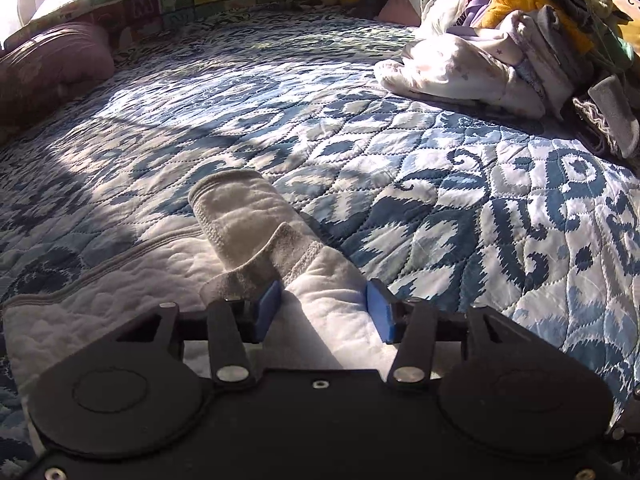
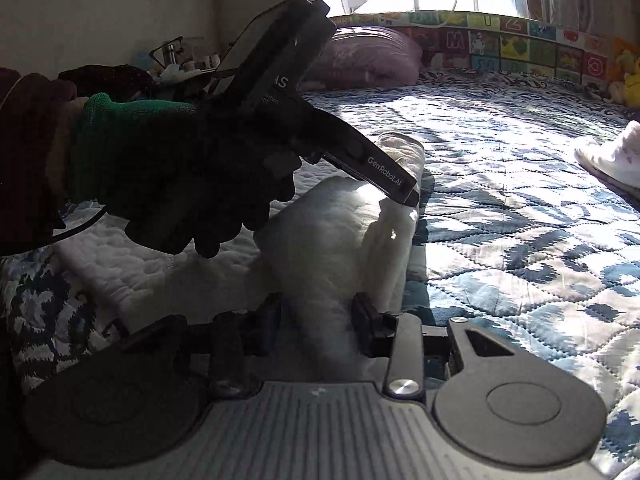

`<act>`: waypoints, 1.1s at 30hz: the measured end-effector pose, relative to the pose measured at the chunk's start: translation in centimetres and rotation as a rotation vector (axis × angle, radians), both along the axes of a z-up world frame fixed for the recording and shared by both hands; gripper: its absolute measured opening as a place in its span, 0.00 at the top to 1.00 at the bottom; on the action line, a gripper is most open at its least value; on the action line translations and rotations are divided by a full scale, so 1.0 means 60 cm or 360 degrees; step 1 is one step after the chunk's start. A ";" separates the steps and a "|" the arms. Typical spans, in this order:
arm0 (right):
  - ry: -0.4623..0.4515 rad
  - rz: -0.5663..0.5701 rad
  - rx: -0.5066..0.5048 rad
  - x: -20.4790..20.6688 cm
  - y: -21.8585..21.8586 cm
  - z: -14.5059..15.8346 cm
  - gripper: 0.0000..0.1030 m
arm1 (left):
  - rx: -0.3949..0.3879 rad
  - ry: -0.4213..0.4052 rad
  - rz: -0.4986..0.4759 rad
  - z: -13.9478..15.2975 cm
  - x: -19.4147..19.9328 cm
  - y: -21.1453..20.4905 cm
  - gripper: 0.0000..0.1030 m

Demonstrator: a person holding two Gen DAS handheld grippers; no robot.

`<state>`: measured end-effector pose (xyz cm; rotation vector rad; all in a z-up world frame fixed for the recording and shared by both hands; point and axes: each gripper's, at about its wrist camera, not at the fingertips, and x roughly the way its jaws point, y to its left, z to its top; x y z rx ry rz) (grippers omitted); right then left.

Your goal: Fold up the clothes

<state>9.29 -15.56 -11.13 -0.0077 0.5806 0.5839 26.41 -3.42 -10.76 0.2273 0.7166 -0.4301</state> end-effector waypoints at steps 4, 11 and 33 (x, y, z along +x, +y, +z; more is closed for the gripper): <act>-0.0058 0.0023 0.0077 -0.058 -0.014 0.021 0.53 | -0.0039 -0.0104 0.0055 0.046 -0.054 0.018 0.47; 0.0088 0.0011 0.0162 -0.121 -0.036 -0.001 0.52 | -0.0219 -0.0083 0.0273 0.072 -0.172 0.115 0.47; 0.0151 -0.0266 0.0434 -0.084 -0.121 -0.013 0.48 | -0.1261 0.0260 0.1466 -0.004 -0.445 0.471 0.38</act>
